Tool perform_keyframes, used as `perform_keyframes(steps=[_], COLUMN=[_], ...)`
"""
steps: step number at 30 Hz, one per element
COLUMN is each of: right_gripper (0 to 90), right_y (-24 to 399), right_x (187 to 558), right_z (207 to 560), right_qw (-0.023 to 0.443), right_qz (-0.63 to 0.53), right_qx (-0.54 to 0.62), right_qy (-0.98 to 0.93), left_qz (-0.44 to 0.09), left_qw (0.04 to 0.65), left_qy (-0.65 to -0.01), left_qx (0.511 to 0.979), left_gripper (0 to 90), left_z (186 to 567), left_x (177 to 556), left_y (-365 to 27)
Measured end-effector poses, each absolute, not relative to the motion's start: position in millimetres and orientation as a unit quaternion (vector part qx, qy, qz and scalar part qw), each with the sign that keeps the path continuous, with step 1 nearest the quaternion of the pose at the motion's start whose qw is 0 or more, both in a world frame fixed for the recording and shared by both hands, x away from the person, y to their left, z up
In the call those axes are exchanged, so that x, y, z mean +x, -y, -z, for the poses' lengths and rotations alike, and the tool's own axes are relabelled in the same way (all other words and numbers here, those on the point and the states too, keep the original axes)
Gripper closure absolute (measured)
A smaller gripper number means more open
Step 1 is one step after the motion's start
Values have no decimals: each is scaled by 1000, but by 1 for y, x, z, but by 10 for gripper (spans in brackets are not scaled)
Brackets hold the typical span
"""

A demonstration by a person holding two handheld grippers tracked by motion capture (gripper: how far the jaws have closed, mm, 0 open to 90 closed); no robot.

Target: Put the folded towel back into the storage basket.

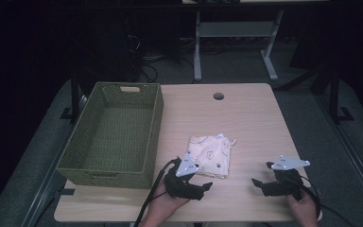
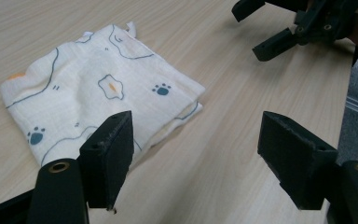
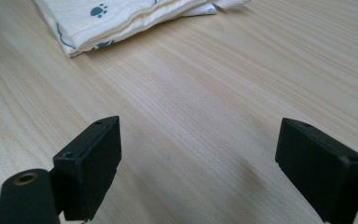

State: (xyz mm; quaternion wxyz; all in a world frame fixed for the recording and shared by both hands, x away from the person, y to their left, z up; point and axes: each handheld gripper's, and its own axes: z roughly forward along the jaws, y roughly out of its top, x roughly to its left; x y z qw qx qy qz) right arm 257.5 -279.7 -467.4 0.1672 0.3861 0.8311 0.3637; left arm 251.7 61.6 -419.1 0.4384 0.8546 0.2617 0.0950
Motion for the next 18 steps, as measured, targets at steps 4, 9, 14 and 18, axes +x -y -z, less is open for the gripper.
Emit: perform_keyframes(steps=[4,9,14,18], right_gripper=[139,138,138,138], right_y=[281,282,284,285], right_x=[258,258,258,258], right_z=[467,466,466,465], right_qw=[168,171,170,169], right_qz=[-365,-364,-366,-368], right_qx=[388,388,390,390], right_qy=[-830,-829,-828,-827], left_qz=[-94,-103,-104,-104], left_qw=[432,422,419,413], left_qy=[-263,-261,-268,-269], left_qx=[857,862,861,864], left_gripper=[275,276,275,275], left_z=[419,420,419,418], left_x=[261,270,280,288], left_y=[-56,-47,-42,-38])
